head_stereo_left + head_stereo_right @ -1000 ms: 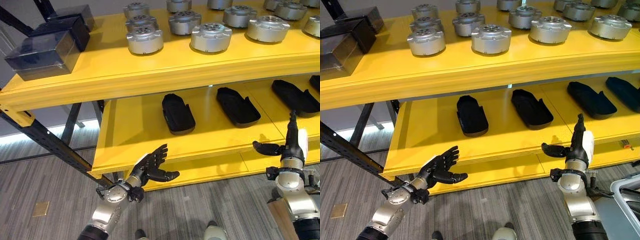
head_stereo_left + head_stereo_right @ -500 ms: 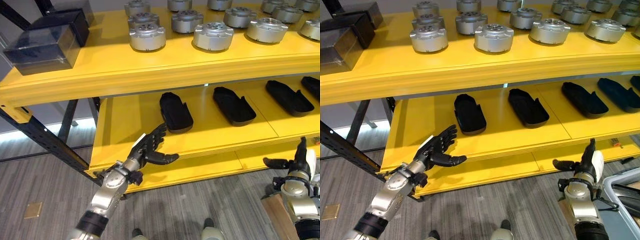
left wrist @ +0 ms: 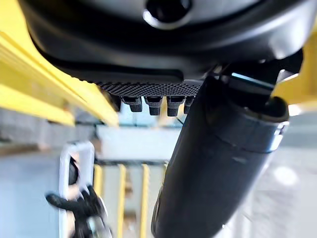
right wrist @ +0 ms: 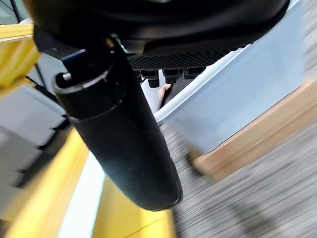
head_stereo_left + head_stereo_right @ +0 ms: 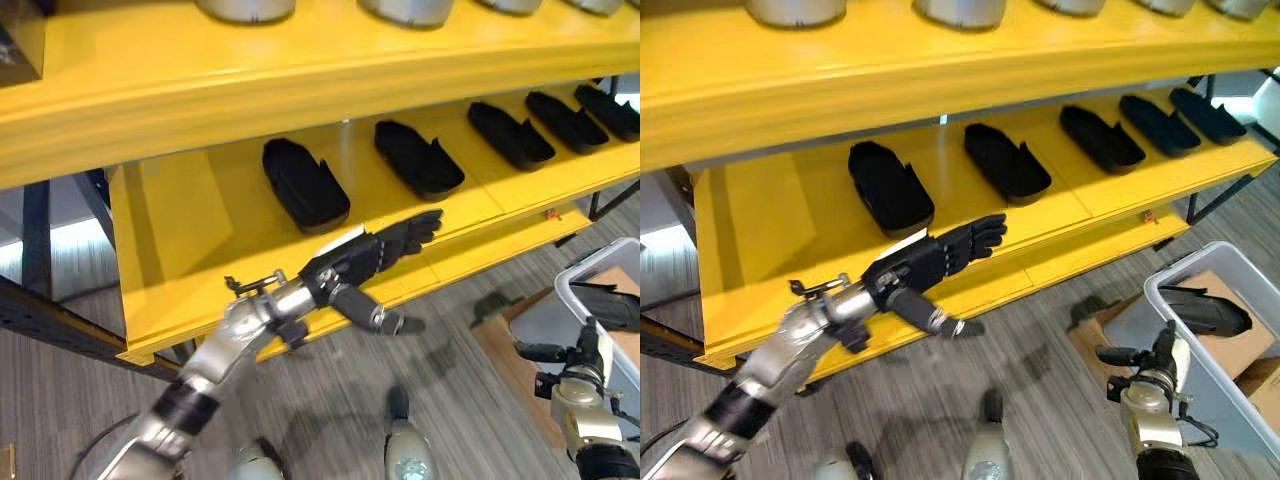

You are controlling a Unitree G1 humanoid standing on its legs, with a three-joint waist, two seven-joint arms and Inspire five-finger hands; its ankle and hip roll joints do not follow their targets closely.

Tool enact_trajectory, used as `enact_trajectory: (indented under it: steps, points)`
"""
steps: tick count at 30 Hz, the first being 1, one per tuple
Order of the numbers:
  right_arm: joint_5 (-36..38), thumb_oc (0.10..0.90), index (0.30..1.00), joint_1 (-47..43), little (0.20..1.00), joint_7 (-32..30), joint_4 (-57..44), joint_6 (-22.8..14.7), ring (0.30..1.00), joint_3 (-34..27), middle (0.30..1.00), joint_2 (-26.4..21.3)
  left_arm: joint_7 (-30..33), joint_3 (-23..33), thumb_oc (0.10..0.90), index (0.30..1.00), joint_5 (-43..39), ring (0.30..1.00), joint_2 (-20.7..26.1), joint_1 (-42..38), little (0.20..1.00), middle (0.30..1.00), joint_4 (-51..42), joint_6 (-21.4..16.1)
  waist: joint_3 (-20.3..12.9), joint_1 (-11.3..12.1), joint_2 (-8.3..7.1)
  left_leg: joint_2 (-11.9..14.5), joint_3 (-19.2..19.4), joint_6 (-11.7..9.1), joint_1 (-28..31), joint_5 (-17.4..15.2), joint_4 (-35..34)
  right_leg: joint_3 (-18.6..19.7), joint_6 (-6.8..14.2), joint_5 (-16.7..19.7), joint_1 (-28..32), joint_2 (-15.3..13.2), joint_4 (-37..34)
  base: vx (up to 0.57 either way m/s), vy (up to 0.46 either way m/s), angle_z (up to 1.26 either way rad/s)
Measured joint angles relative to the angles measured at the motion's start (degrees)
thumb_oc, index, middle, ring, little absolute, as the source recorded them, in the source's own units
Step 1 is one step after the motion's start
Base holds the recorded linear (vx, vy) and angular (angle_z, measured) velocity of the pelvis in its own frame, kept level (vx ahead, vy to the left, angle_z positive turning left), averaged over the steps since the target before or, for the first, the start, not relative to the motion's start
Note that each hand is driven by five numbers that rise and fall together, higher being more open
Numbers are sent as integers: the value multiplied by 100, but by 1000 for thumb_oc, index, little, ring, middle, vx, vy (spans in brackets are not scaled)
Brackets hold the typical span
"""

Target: Move parts from the plastic box to the shelf.

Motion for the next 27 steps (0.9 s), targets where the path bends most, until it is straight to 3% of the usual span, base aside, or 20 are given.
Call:
enact_trajectory:
  steps: [1, 2, 4, 5, 6, 8, 9, 10, 11, 13, 16, 18, 21, 27]
  points:
    - [-90, 900, 1000, -67, 1000, -43, 0, -6, 1000, -62, 1000, 4, -302, 221, 900, 1000, -206, 1000, 35, 295, 1000, 1000, -26, 9, 213, 133, 93, -26, 150, 31, 165, -56, -79, -164, 42, 563, -29, 26, -75, -61, 93, -75]
    - [-108, 900, 1000, -153, 1000, -77, -3, -7, 1000, -72, 1000, 44, -404, 306, 900, 1000, -308, 1000, -2, 451, 1000, 1000, 16, 61, 332, 151, 156, -6, 207, 87, 267, -99, -144, -159, -81, 690, -43, -8, -25, -32, 58, -34]
    - [-112, 900, 1000, -153, 1000, -82, -20, -28, 1000, -60, 1000, 179, -565, 416, 900, 1000, -317, 1000, -31, 648, 1000, 1000, 127, 236, 394, 253, 163, -36, 330, 170, 387, -139, -176, -389, -78, 652, -88, -131, 215, -14, -11, -17]
    - [-108, 900, 1000, -137, 1000, -85, -69, -67, 1000, -52, 1000, 189, -623, 534, 900, 1000, -299, 1000, -63, 819, 1000, 1000, 137, 311, 480, 312, 314, 123, 397, 276, 440, -60, -179, -401, 28, -217, -283, -157, 1138, 5, -138, 4]
    - [-107, 900, 1000, 39, 1000, -112, -172, -143, 1000, -57, 1000, 178, -718, 635, 900, 1000, -297, 1000, -5, 1073, 1000, 1000, 111, 321, 506, 314, 442, 171, 371, 253, 467, 108, -375, -412, 23, -1511, -447, -211, 2532, 73, -228, 13]
    - [-107, 900, 1000, 288, 1000, -116, -473, -173, 1000, -161, 1000, 177, -823, 1000, 900, 1000, -327, 1000, 101, 1648, 1000, 1000, -94, 379, 483, 478, 404, 6, 441, 115, 678, 461, -902, -443, 19, -2376, -270, -242, 3140, 103, -195, 2]
    - [-112, 900, 1000, 391, 1000, -122, -704, -239, 1000, -242, 1000, 168, -830, 1174, 900, 1000, -371, 1000, 145, 1908, 1000, 1000, -190, 416, 457, 559, 367, -79, 531, 67, 763, 567, -1075, -484, 26, -2496, -38, -207, 2899, 91, -220, -44]
    - [-192, 900, 1000, 289, 1000, -126, -831, -372, 1000, -251, 1000, 65, -834, 1361, 900, 1000, -451, 1000, 195, 2090, 1000, 1000, -195, 454, 444, 593, 356, -169, 680, -15, 875, 654, -1172, -560, 222, -2641, 308, 6, 2164, 71, -210, -76]
    - [-211, 900, 1000, -22, 1000, -118, -827, -397, 1000, -240, 1000, -16, -791, 1390, 900, 1000, -573, 1000, 175, 2083, 1000, 1000, -187, 551, 383, 560, 464, -48, 841, -72, 930, 750, -1235, -572, 388, -2516, 431, 226, 1650, 117, -302, -86]
    - [-243, 900, 1000, -224, 1000, -126, -811, -392, 1000, -214, 1000, -132, -788, 1304, 900, 1000, -603, 1000, 145, 1857, 1000, 1000, -194, 654, 302, 509, 552, 148, 840, -86, 1112, 895, -1279, -456, 279, -2360, 562, 504, 1298, 87, -252, -78]
    - [-597, 900, 1000, -81, 1000, -150, -784, -284, 1000, -227, 1000, -311, -795, 1286, 900, 1000, -811, 1000, -59, 1764, 1000, 1000, -200, 785, -99, 329, 571, 133, 871, -224, 1308, 1128, -1646, -327, 232, -2400, 466, 677, 1271, 48, -243, -47]
    - [-814, 900, 1000, -40, 1000, -152, -806, -195, 1000, -219, 1000, -463, -854, 1275, 900, 1000, -1068, 1000, -129, 1711, 1000, 1000, -216, 870, -152, 210, 597, 153, 873, -175, 1409, 1208, -1755, -248, 212, -2388, 453, 704, 1278, 30, -182, -32]
    - [-829, 900, 1000, -37, 1000, -68, -821, 63, 1000, -231, 1000, -797, -1046, 1095, 900, 1000, -1254, 1000, -289, 1522, 1000, 1000, -260, 1049, -188, -2, 658, 142, 923, -276, 1528, 1287, -1878, -69, 168, -2358, 321, 765, 1349, 29, -184, -33]
    - [-850, 900, 1000, -88, 1000, 121, -800, 110, 1000, -232, 1000, -1165, -908, 572, 900, 1000, -1244, 1000, -288, 966, 1000, 1000, -282, 1125, -196, -298, 668, -99, 1228, -458, 1706, 1402, -2378, 170, 162, -2423, -47, 698, 1544, 44, -112, -22]
